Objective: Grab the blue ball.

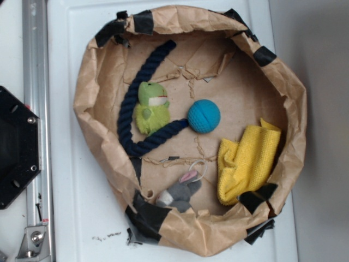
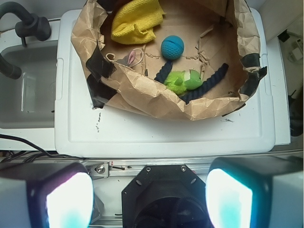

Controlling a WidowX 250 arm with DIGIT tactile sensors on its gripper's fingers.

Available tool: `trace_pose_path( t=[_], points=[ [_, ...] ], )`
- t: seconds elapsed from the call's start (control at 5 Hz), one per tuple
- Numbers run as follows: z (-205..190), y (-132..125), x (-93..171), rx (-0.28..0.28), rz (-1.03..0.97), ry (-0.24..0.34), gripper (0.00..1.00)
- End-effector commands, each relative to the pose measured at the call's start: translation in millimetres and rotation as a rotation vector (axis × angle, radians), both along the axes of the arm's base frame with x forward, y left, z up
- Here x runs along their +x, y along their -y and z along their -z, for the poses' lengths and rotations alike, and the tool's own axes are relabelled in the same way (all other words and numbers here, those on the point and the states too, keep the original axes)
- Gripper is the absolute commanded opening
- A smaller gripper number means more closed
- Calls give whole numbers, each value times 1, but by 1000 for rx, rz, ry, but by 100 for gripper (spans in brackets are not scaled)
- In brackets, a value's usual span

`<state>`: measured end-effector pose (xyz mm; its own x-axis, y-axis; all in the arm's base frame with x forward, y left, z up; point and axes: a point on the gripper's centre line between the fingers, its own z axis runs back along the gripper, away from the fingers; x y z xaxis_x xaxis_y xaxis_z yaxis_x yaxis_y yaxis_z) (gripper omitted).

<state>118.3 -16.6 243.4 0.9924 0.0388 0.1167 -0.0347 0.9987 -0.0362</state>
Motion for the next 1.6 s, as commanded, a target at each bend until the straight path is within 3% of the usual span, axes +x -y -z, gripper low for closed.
trace_pose_path(
  t=[0.0,0.2,0.4,0.6,1.0,1.2,1.4],
  points=[
    [0,0,0,0,0,0,100],
    [43,-15,50,15,54,-23,100],
    [64,-26,92,15,99,28,100],
    [88,-36,122,38,147,24,100],
    [157,-46,161,107,293,117,100],
    [188,-41,183,90,345,172,100],
    [200,-38,192,61,352,153,18]
  ],
)
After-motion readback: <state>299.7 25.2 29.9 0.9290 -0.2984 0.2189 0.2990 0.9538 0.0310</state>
